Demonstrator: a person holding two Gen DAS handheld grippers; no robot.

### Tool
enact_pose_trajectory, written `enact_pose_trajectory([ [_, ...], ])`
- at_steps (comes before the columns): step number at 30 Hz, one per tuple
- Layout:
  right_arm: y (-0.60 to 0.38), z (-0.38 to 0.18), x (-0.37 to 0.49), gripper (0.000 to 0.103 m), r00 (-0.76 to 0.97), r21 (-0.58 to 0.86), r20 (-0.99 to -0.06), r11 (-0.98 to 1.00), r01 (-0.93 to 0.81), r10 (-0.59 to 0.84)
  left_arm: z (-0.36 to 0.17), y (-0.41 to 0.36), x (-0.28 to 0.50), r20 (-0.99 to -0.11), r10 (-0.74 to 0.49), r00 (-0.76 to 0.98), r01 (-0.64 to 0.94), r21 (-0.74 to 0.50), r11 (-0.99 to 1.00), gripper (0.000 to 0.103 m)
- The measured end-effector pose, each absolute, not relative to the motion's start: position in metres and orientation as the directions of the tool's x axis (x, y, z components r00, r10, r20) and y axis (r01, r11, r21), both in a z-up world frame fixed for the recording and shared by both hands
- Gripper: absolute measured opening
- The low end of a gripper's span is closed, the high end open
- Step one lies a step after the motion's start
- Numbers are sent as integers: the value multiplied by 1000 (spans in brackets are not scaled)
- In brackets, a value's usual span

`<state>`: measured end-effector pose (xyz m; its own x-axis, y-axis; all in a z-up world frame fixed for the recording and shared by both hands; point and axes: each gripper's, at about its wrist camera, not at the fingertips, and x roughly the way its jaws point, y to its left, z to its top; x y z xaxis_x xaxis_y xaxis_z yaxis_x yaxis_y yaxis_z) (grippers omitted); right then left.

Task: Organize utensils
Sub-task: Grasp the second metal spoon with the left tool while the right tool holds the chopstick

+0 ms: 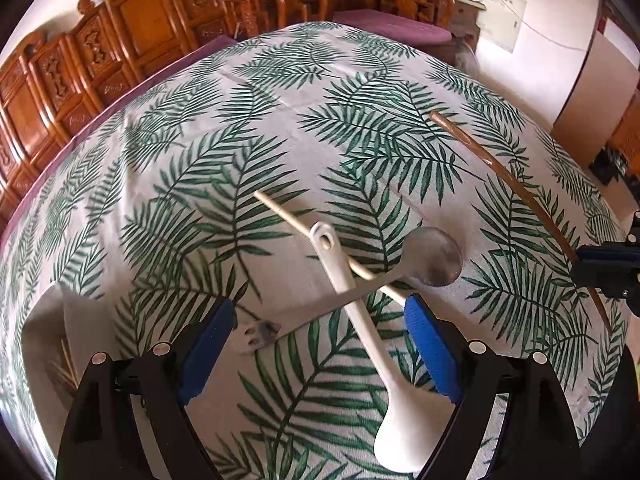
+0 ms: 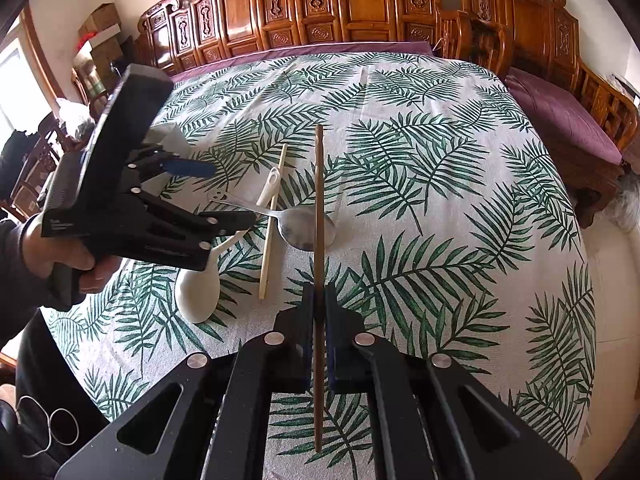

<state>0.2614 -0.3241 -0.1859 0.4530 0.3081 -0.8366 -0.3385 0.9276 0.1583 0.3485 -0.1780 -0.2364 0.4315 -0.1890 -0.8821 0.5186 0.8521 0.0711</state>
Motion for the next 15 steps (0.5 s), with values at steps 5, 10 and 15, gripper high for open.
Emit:
enact_pose_trajectory([
  [5,-325,-186,261,6,453,160,-836,927,-338,309,-246,-189,353,-895,-166,414,544,97,833,77],
  [10,-327,-187,261,6,451,159,-838,929,-335,306,-251,-185,354,-900,-189,392,540,59,839,58],
  [15,-329,-189,259,6,450,161,-839,930,-330,305,-249,-187,351,-901,-210,379,546,35,837,24],
])
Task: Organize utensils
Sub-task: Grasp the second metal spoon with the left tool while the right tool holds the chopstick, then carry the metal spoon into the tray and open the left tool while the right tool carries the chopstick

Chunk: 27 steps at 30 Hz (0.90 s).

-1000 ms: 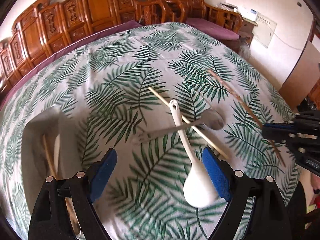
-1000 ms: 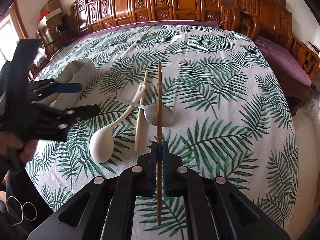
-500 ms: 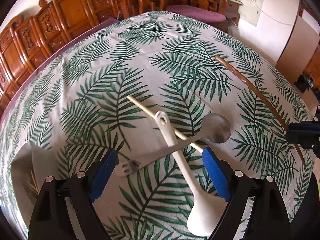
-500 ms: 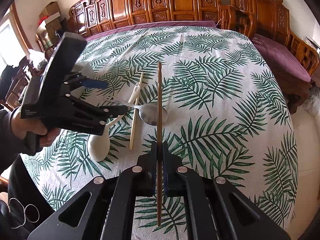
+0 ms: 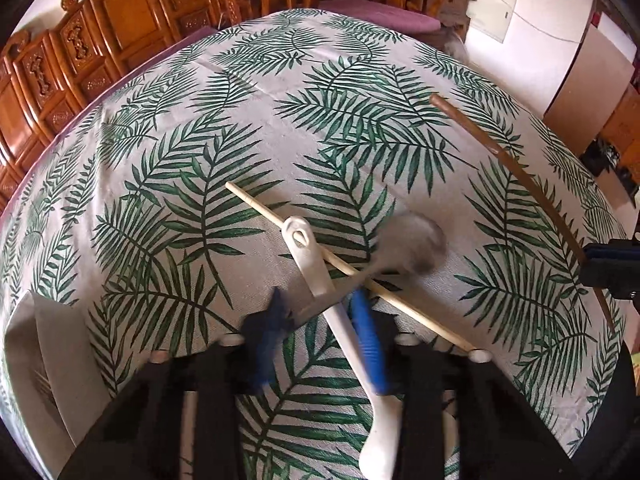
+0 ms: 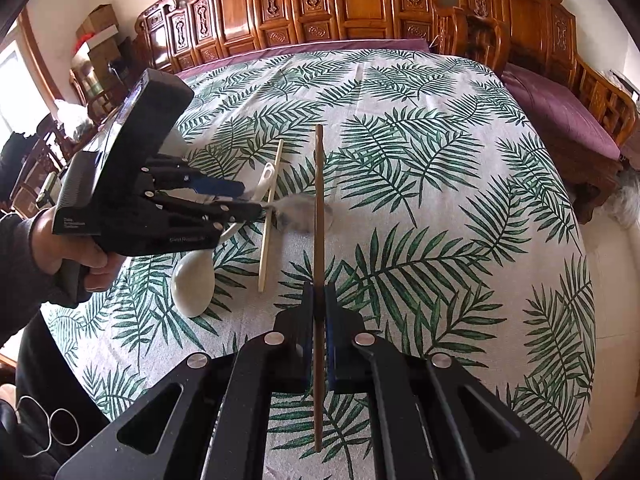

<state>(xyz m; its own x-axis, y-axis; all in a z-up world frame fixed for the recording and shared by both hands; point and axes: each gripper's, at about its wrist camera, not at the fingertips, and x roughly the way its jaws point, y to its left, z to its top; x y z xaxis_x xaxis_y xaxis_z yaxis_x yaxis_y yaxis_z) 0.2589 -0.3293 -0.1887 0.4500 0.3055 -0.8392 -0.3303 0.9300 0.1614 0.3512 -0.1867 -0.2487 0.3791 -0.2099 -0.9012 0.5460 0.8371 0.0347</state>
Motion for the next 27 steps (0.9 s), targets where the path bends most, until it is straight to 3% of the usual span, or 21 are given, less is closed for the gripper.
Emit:
enact_pose_trajectory([
  [8,-323,-190,255,6,447,163,-839,927,-337,310,-245,-180,345,-903,-228,365,532,1,847,6],
  [27,-304,-190,259,6,439,172,-837,919,-356,326,-208,-137,326,-855,-271,443,415,-72,907,5],
])
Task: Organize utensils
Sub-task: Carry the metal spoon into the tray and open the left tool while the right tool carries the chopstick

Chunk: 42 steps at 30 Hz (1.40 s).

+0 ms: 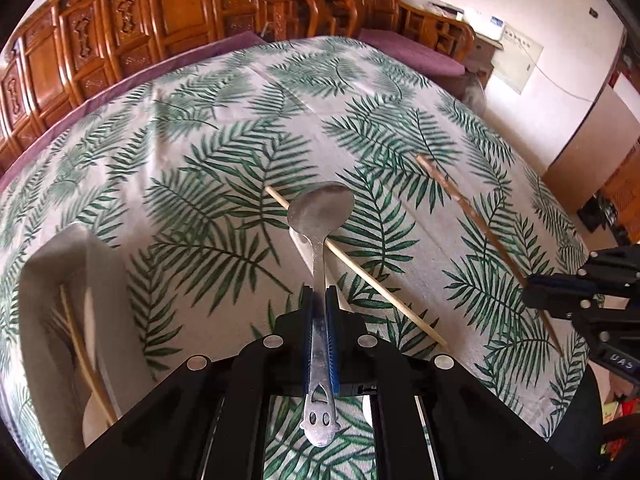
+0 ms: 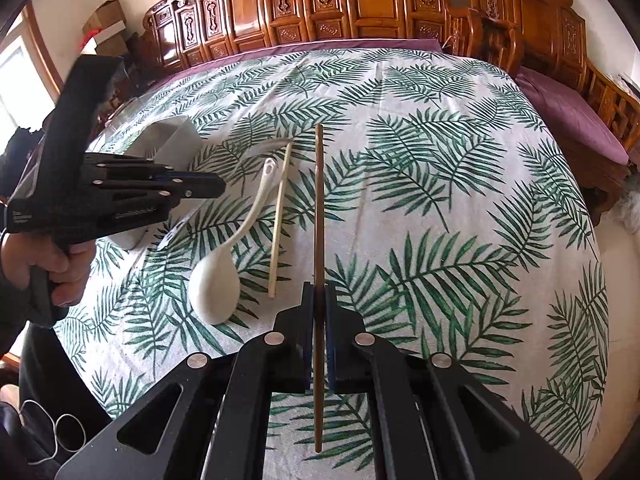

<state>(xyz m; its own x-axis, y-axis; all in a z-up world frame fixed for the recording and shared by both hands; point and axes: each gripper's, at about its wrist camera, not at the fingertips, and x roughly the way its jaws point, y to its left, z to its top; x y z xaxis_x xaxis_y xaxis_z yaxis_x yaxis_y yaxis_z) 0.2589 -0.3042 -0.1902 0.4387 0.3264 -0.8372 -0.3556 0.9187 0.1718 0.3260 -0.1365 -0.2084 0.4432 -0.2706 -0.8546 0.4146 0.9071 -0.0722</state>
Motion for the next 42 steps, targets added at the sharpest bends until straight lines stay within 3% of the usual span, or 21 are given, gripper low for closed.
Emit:
enact_pose_trajectory([
  [22,-220,-164,266,6,437,148,-824,881,-449,361,-146,-42,296,-780,-228,583,277,-73,958,6],
  [42,-151,-157,271,6,411,128,-829,844,-521,379,-183,43,299,-812,-144,565,127,-88,988,6],
])
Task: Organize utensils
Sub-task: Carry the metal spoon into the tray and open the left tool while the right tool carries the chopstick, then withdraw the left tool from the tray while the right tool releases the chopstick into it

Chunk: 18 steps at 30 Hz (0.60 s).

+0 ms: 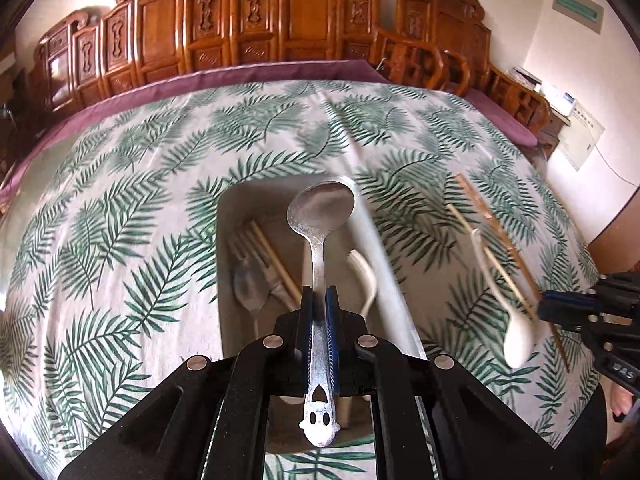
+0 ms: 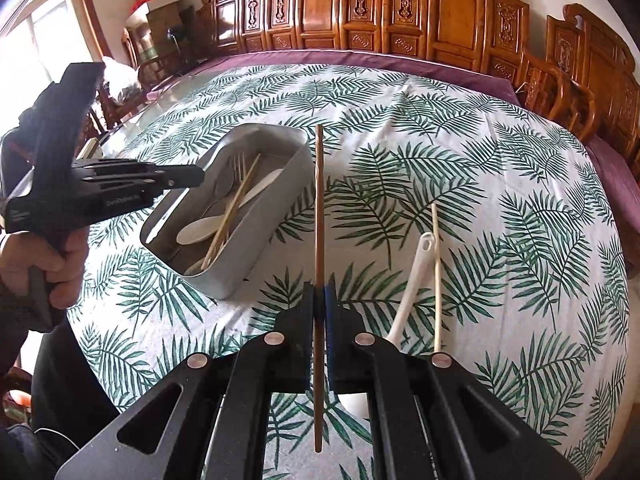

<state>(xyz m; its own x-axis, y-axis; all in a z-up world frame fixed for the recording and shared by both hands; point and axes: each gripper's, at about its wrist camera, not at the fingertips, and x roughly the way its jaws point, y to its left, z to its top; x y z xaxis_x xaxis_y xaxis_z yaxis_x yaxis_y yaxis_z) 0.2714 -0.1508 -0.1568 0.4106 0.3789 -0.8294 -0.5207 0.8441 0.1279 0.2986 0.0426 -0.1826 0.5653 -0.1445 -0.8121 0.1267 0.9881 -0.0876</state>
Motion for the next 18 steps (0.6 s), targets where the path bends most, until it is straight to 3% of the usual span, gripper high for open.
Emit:
enact_pose_trajectory([
  [10,-131,-153,271,6,400,118,-836,834,-539,376,-204,55,314,-835,-134,534,97,-96,991,6],
  [18,-97,-149,283,6,379,138,-832,814,-564,404,-186,65,304,-806,-139,575,104,-96,990,6],
])
